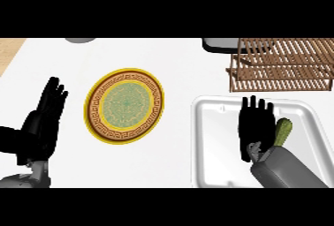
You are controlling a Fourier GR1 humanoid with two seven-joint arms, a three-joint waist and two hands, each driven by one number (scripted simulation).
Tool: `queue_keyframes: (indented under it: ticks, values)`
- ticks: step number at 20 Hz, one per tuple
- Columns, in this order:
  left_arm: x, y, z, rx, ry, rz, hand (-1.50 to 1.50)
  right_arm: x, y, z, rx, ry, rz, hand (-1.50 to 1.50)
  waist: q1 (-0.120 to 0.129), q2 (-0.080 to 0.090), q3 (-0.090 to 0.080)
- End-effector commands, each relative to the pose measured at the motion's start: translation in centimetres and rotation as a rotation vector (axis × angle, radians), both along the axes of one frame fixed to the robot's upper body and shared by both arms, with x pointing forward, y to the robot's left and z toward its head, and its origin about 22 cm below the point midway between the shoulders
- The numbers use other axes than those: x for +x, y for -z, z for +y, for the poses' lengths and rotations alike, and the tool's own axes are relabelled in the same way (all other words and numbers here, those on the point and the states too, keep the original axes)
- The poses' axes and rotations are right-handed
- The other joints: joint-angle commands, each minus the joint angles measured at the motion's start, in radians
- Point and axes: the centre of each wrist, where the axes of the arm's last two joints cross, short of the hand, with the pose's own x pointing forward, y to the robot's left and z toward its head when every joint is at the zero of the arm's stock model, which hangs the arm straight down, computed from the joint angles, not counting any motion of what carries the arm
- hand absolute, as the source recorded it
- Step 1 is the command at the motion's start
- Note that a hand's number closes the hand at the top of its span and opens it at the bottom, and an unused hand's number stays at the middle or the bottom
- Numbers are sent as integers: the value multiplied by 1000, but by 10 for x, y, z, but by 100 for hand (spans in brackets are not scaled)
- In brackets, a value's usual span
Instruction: Pick the lemon from the tray and place it in the tiered shelf
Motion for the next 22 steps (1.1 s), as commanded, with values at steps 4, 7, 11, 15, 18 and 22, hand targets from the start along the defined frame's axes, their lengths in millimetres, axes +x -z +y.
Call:
queue_keyframes:
  ticks: [4, 7, 11, 15, 18, 22]
  values:
    - [-5, 2, -15, 2, -6, -25, 0, -8, 19, -1, -44, 151, 28, -150, -2, -1, 0]
    - [3, -16, 5, 1, 10, 2, 0, -4, 30, -5, -62, 144, 125, 150, 2, -1, 0]
    - [1, 6, 21, -5, -11, 2, 0, 8, 33, -20, -117, 56, 82, 150, 4, 2, 0]
    - [6, -3, -1, 12, 0, -2, 0, 4, 31, -19, -174, -25, 43, 150, 3, 1, 0]
    - [2, 11, 5, -4, -13, -10, 0, -26, 21, -35, 127, -117, 0, 150, -17, -2, 0]
    - [2, 3, 11, 4, -27, -6, 0, -33, 6, -64, 436, -221, -54, 150, -28, -3, 2]
